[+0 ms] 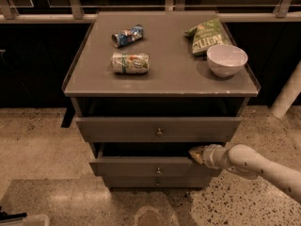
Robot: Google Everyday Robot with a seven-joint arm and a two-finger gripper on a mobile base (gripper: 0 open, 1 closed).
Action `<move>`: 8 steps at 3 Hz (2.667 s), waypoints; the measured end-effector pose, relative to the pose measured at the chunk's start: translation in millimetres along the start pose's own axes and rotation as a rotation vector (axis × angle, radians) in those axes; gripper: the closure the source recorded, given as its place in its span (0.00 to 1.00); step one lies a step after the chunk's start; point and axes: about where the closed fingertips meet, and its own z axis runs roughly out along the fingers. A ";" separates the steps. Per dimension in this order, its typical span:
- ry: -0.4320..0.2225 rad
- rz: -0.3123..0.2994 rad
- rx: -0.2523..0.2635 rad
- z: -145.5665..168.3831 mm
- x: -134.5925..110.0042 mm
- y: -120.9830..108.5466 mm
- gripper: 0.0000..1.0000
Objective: Open middle drawer
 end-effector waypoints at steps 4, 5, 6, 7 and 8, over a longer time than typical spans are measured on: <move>-0.007 0.011 -0.071 -4.0 2.7 22.9 1.00; -0.023 0.023 -0.148 -21.1 7.2 65.7 1.00; -0.033 0.031 -0.177 -32.4 8.5 87.0 1.00; -0.046 0.043 -0.199 -48.0 12.3 113.4 1.00; -0.053 0.065 -0.230 -69.3 21.3 148.9 1.00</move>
Offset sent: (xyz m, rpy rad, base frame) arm -0.0877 0.0551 0.0038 0.1823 0.1228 0.2155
